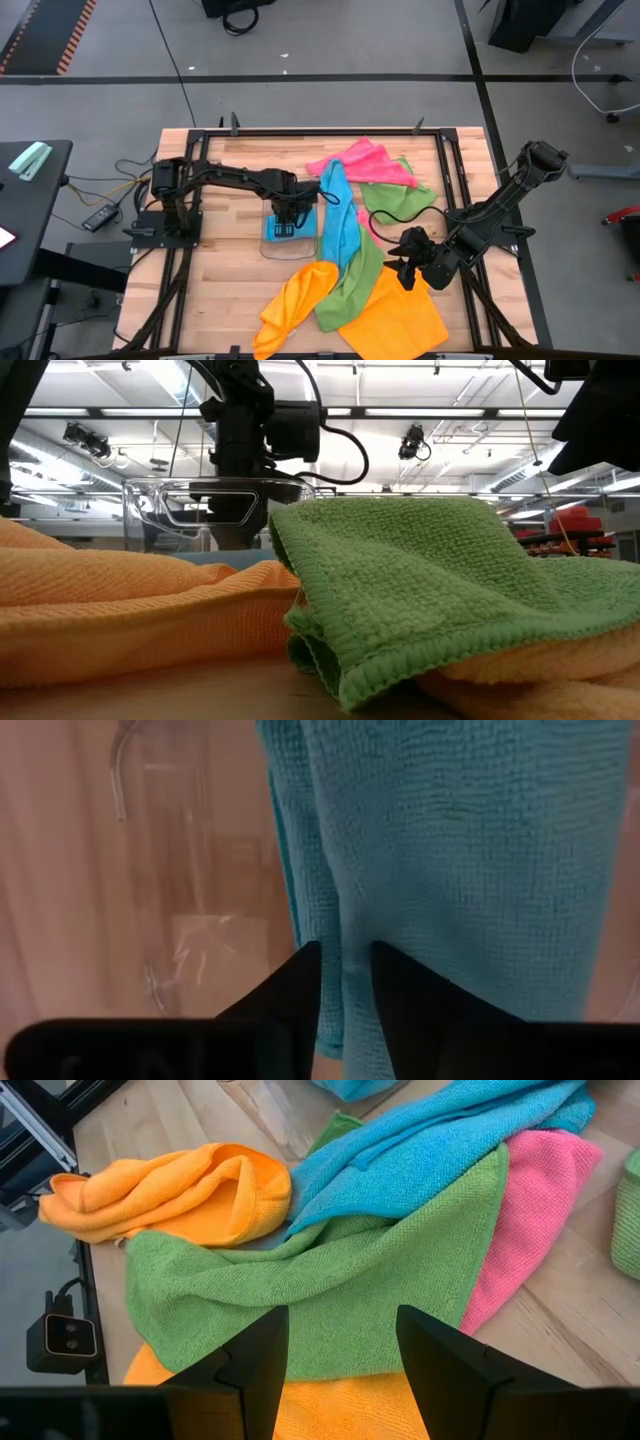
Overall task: Fold microfiber towels
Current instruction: Put the left blue towel into the transparent bin
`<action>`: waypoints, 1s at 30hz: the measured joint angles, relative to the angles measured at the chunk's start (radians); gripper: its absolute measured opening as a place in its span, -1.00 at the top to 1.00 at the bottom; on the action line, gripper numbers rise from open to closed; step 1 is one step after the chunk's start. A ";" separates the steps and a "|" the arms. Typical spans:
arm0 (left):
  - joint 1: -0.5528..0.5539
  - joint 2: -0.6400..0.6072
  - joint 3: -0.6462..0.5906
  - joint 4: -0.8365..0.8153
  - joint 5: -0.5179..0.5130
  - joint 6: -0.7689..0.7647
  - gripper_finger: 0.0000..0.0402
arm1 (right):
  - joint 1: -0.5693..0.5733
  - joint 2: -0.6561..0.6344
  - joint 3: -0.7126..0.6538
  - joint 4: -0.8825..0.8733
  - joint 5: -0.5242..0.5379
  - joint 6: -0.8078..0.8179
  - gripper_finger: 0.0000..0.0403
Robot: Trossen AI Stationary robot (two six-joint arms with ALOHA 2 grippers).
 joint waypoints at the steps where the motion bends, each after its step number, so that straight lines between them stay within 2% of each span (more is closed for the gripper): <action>1: 0.000 0.000 0.000 0.007 0.000 -0.001 0.47 | 0.000 0.000 0.000 0.000 0.000 0.001 0.03; 9: 0.000 0.000 0.000 0.044 0.000 0.001 0.49 | 0.000 0.000 0.000 0.001 0.000 0.002 0.03; 18: 0.000 0.001 0.000 0.044 0.001 0.001 0.69 | 0.000 0.000 0.000 0.007 0.000 0.000 0.03; 23: 0.000 0.002 0.000 0.044 0.004 0.002 0.93 | 0.000 0.000 0.000 0.007 0.000 0.001 0.03; 30: 0.013 0.002 0.008 0.015 0.037 0.001 0.97 | 0.000 0.000 0.000 0.007 0.000 0.001 0.03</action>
